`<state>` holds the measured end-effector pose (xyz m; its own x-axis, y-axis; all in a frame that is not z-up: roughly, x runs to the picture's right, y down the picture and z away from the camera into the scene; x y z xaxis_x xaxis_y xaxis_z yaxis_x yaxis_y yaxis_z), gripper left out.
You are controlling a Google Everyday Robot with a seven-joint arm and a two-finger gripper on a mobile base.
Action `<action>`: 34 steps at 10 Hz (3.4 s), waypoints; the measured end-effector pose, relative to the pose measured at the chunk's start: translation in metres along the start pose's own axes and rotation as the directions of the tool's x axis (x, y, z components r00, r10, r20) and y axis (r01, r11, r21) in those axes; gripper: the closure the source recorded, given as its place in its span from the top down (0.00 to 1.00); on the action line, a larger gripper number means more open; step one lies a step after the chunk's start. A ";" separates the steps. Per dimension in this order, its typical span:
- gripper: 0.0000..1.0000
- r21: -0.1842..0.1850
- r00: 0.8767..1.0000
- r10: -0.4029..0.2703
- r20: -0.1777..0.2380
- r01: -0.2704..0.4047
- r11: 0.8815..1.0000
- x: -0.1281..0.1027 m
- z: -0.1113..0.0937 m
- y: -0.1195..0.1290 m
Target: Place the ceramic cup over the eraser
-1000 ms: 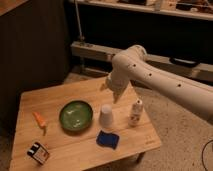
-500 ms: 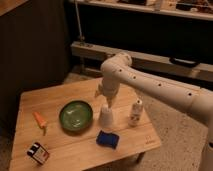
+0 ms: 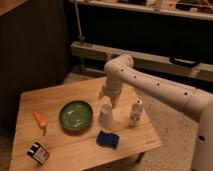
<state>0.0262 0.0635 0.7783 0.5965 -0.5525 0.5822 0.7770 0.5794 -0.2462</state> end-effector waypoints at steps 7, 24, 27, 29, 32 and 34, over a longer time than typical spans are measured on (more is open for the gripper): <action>0.60 0.010 0.998 -0.062 0.025 0.062 0.998 -0.022 -0.001 0.024; 0.60 -0.058 0.996 -0.060 0.072 0.065 0.996 -0.034 0.049 -0.007; 0.55 -0.081 0.994 -0.062 0.090 0.069 0.994 -0.031 0.060 -0.007; 0.38 -0.092 0.992 -0.064 0.107 0.074 0.993 -0.030 0.071 -0.009; 0.08 -0.093 0.990 -0.063 0.127 0.075 0.993 -0.030 0.075 -0.009; 0.00 -0.091 0.990 -0.064 0.125 0.076 0.993 -0.028 0.073 -0.006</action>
<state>-0.0095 0.1194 0.8204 0.5156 -0.5089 0.6893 0.8349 0.4792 -0.2707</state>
